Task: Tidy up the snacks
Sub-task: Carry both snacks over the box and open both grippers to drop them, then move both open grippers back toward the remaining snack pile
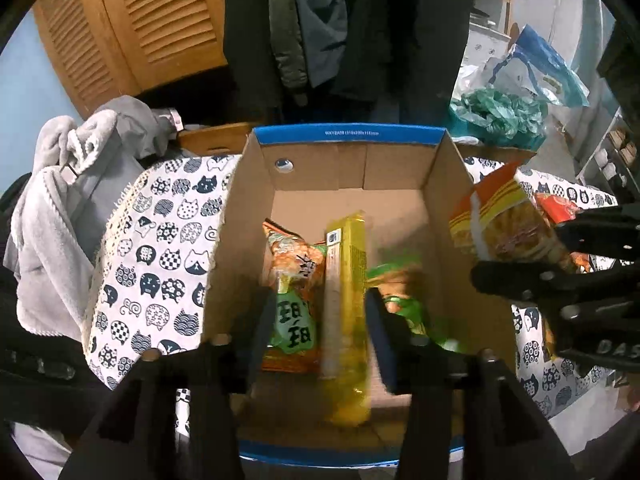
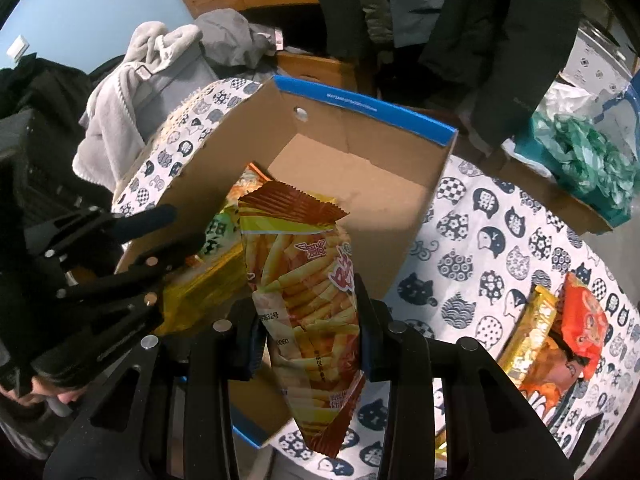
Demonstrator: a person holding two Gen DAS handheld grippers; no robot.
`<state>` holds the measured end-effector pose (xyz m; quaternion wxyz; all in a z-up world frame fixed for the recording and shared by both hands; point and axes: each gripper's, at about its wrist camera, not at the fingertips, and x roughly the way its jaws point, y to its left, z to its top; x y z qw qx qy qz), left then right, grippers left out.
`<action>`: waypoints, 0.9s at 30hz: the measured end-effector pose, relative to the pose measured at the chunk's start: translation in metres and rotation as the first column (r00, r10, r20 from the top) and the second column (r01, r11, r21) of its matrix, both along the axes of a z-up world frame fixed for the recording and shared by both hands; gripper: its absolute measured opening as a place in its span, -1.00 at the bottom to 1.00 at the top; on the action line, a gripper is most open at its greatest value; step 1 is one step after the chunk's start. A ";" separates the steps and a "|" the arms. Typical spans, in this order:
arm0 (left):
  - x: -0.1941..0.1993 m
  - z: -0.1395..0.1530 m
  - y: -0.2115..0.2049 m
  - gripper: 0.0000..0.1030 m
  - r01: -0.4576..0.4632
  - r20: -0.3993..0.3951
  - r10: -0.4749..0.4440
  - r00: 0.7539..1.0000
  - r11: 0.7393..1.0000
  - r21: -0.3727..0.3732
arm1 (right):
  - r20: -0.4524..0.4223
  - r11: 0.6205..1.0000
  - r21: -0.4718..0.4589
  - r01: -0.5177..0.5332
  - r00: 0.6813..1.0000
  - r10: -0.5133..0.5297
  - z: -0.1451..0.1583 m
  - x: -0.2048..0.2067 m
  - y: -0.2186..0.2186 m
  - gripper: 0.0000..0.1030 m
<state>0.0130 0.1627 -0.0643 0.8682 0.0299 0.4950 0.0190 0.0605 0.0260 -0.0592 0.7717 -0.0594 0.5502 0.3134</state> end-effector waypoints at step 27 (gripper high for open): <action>-0.001 0.006 -0.057 0.33 0.133 -0.004 -0.133 0.991 0.991 0.030 | 0.020 0.996 -0.010 0.090 0.996 -0.090 0.006 -0.014 -0.068 0.36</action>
